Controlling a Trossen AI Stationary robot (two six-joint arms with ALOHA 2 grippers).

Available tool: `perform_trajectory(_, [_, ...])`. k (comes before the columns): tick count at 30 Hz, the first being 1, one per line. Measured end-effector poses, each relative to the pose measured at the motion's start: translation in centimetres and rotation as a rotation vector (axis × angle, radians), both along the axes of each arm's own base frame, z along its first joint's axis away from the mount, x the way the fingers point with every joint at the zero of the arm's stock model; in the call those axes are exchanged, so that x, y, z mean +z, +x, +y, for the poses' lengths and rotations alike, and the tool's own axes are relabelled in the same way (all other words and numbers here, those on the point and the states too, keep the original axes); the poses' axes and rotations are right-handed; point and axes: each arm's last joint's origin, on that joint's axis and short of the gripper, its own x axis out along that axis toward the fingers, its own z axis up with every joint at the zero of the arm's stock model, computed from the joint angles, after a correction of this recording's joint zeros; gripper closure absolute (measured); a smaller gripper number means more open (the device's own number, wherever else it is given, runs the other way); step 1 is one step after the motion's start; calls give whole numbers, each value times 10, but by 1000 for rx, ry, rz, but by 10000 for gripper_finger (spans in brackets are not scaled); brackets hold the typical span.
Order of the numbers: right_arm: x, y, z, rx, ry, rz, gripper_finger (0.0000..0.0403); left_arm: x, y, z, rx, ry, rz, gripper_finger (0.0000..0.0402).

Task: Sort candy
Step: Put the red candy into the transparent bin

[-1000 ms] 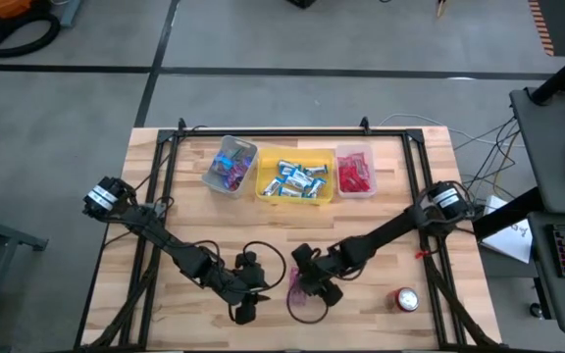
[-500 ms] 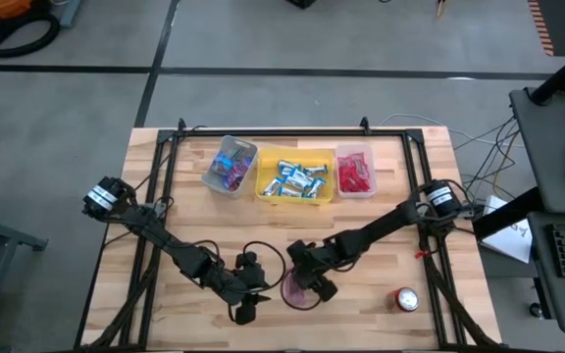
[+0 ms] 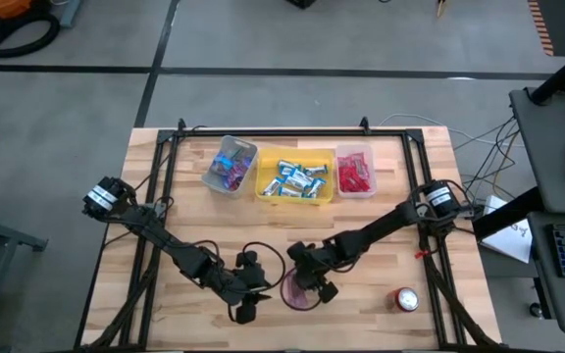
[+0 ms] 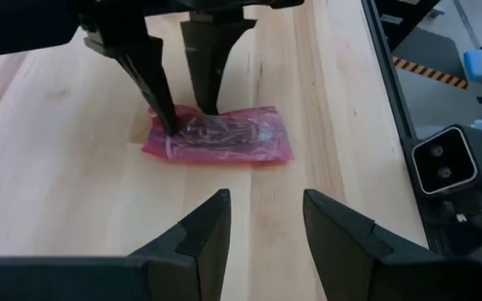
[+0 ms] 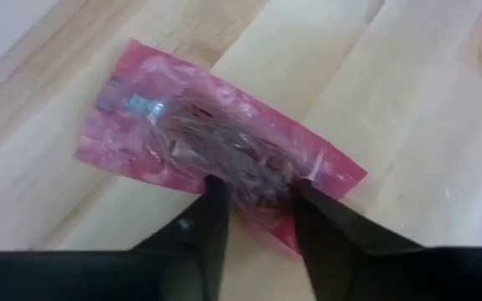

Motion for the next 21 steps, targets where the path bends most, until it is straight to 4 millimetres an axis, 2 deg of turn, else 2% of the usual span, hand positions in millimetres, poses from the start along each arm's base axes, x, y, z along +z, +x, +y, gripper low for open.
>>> perform_trajectory(5, [0,0,0,21,-6,-7,354,0,0,0,13,-8,-3,267])
perform_trajectory(8, [0,0,0,57,9,-8,386,0,0,0,29,-28,1,267])
perform_trajectory(13, [4,0,1,63,18,-16,392,0,0,0,61,-68,9,267])
perform_trajectory(21, [33,-7,0,56,42,-47,392,1,0,1,97,-58,-7,267])
